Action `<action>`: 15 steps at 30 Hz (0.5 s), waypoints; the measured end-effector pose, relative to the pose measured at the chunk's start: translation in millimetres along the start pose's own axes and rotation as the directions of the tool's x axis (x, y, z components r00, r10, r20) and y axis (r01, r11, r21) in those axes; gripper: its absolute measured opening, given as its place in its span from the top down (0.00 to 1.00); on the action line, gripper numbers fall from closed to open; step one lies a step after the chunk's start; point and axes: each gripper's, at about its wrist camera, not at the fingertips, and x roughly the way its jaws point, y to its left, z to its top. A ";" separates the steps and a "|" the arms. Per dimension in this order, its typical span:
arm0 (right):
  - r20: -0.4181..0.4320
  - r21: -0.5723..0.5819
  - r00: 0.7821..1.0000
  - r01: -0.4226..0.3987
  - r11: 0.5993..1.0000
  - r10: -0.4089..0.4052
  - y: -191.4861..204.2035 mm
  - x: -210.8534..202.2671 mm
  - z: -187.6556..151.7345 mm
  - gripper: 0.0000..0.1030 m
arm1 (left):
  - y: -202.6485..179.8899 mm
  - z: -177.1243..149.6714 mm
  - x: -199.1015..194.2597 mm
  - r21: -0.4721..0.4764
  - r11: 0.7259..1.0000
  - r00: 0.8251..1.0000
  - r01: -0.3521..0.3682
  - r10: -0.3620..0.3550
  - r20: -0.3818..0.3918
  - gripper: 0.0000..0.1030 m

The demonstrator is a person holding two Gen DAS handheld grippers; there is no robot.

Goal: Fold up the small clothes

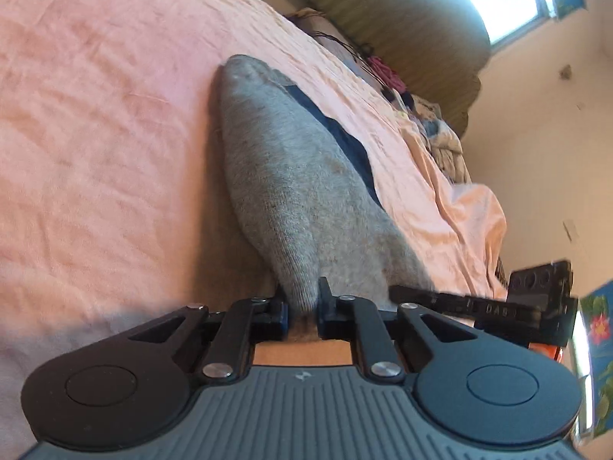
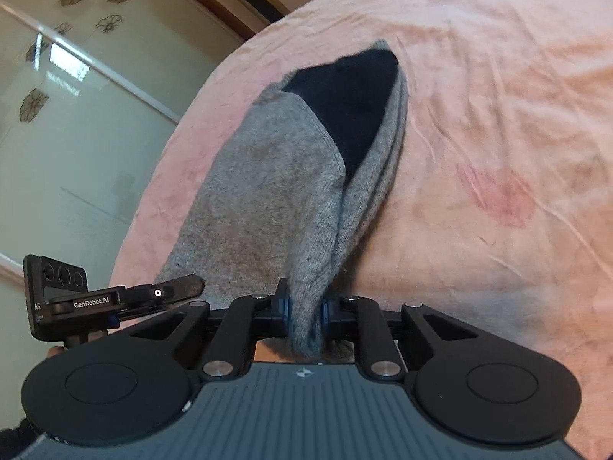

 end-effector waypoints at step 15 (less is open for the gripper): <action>0.224 -0.116 0.907 0.387 0.915 -0.356 31.9 -21.9 -86.4 0.27 | -60.7 -85.4 -15.4 0.331 0.874 0.920 -0.355 0.264 0.289 0.16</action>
